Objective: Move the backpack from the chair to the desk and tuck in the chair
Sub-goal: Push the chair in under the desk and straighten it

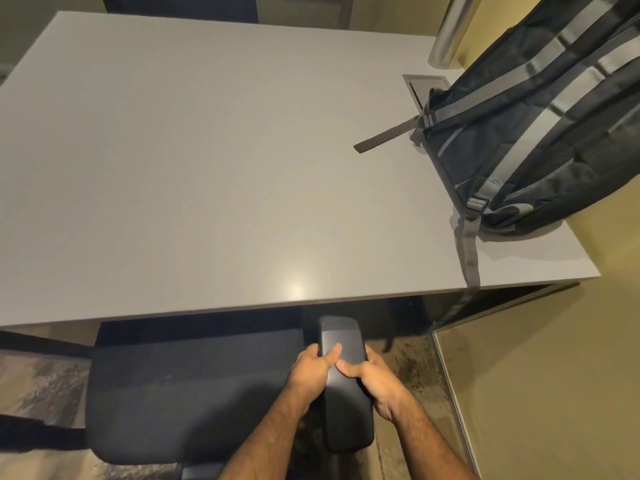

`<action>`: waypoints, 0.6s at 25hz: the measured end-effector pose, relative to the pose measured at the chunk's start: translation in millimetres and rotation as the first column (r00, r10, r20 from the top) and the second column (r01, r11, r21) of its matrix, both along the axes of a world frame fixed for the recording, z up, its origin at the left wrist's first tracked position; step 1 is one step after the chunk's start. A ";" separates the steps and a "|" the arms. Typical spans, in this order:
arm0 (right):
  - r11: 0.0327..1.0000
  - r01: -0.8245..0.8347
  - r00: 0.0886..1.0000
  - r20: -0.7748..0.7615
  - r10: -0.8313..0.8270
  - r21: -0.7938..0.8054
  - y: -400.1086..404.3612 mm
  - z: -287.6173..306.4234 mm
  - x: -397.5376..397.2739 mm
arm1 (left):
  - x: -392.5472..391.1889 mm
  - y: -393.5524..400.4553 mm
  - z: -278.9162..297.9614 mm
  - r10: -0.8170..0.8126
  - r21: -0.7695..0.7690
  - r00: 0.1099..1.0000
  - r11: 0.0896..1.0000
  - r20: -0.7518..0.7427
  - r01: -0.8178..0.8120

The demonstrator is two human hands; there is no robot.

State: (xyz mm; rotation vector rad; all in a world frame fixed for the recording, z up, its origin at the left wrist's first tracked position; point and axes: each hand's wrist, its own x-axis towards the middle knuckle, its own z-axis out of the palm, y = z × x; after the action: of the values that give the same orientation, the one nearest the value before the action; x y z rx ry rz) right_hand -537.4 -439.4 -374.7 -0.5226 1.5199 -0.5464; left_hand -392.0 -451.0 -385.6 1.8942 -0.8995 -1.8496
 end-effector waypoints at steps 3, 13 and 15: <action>0.972 -0.211 0.915 -0.369 0.161 -0.099 11.7 18.0 4.7 | 17.1 4.1 16.4 -0.346 -0.103 0.859 0.906 0.378 0.411; 0.633 -0.773 0.232 -0.950 0.208 -0.050 18.3 100.4 77.5 | 131.8 16.9 128.3 -0.254 -0.120 0.250 0.435 0.934 0.892; 0.597 -0.794 0.250 -0.956 0.154 -0.112 12.1 119.2 100.8 | 159.4 17.0 154.4 -0.205 -0.081 0.201 0.478 0.958 0.875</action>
State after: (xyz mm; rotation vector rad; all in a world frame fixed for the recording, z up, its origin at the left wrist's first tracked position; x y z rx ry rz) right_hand -436.6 -427.3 -255.5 -2.0695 1.9705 -0.1392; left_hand -232.6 -434.0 -231.3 2.0113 -2.5708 -0.2691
